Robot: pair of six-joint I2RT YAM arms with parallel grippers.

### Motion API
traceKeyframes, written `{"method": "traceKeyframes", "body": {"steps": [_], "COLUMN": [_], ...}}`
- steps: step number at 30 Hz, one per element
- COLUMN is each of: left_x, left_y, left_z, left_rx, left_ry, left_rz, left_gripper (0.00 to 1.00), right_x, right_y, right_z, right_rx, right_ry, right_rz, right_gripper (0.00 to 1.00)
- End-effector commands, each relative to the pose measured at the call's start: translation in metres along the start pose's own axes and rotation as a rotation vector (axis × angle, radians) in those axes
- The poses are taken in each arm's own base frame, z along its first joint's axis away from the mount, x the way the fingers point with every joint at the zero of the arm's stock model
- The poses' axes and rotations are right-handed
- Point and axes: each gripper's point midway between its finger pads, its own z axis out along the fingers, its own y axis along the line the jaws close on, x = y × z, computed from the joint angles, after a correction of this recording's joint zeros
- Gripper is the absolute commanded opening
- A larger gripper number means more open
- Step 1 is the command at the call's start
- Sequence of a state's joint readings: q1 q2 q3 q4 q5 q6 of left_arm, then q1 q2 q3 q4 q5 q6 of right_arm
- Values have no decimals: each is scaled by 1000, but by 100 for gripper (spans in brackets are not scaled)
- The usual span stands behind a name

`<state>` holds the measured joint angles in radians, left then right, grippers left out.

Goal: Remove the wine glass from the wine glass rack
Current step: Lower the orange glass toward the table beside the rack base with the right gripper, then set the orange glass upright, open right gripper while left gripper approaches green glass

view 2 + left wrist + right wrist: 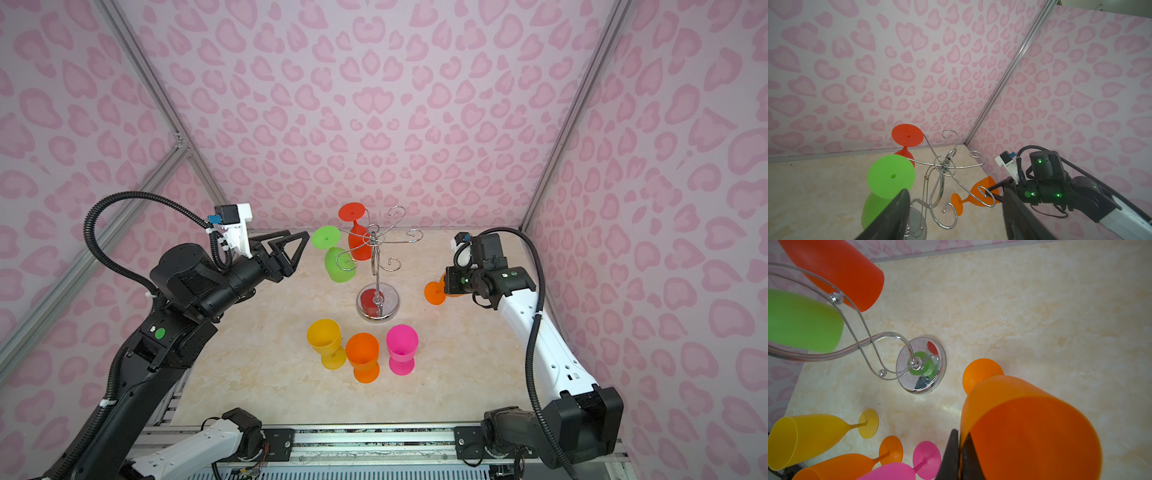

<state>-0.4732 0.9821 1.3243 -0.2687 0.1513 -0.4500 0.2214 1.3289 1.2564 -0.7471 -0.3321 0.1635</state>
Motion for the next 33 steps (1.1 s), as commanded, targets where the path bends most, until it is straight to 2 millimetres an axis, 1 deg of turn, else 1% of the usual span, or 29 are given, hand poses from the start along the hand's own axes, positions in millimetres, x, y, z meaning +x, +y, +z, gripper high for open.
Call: {"method": "traceKeyframes", "body": {"steps": [1, 7, 8, 9, 21, 26, 33], "left_x": [-3, 1, -9, -10, -10, -11, -8], "left_y": [4, 8, 3, 2, 4, 4, 6], "left_z": [2, 8, 6, 6, 9, 11, 16], "left_rx": [-23, -37, -25, -24, -30, -31, -31], "left_ry": [-3, 10, -12, -12, -11, -10, 6], "left_rz": [23, 22, 27, 27, 25, 22, 21], "left_gripper": [72, 72, 72, 72, 72, 72, 72], "right_x": [18, 40, 42, 45, 66, 70, 70], "right_y": [-1, 12, 13, 15, 22, 25, 30], "right_z": [9, 23, 23, 23, 33, 36, 39], "right_rx": [47, 82, 86, 89, 95, 92, 80], "right_ry": [74, 166, 174, 184, 243, 250, 263], "right_rz": [-55, -128, -137, -144, -169, -167, -174], "right_gripper": [0, 0, 0, 0, 0, 0, 12]}}
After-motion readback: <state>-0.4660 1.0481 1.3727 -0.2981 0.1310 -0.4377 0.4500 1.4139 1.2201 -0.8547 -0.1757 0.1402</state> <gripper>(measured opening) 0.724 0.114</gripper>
